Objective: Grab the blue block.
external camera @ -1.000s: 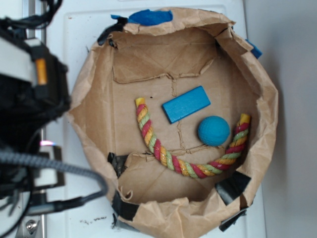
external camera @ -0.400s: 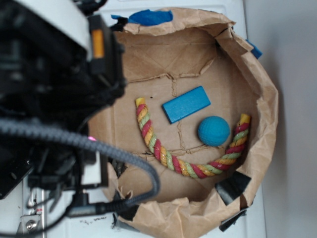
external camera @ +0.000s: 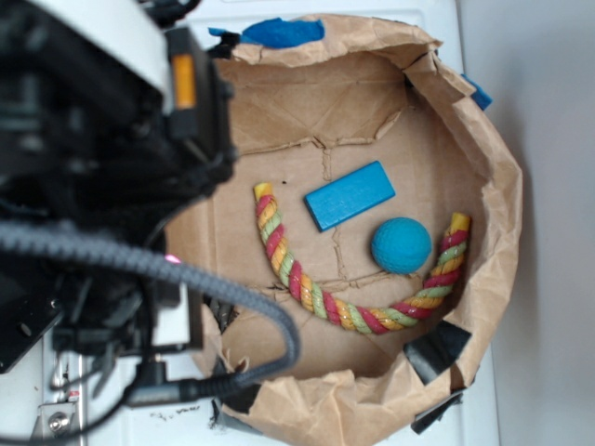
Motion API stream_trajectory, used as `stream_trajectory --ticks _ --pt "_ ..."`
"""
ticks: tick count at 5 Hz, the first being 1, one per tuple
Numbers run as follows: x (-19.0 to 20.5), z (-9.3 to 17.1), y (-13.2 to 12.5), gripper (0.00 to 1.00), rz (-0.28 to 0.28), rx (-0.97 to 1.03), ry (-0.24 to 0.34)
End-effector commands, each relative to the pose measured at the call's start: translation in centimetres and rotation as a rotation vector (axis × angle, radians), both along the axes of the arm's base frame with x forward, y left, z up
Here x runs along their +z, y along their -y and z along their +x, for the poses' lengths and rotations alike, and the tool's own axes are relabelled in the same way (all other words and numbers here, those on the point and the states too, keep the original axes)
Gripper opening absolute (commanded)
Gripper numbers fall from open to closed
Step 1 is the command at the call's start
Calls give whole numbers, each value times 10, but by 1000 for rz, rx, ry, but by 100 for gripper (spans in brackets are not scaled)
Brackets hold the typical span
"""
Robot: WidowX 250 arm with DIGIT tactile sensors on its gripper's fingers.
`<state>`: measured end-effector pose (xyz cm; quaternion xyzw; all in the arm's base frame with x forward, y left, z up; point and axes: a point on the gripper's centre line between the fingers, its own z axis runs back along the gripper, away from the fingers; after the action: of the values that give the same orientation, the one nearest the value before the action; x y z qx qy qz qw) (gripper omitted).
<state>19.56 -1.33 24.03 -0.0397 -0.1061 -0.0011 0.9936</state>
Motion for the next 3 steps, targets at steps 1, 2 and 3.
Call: stream_trajectory --ticks 1,2,3 --pt "-24 23 -9 100 9 17 -43" --pt "-56 36 -17 100 32 -6 -57" --pt "-88 50 -26 100 60 16 -69"
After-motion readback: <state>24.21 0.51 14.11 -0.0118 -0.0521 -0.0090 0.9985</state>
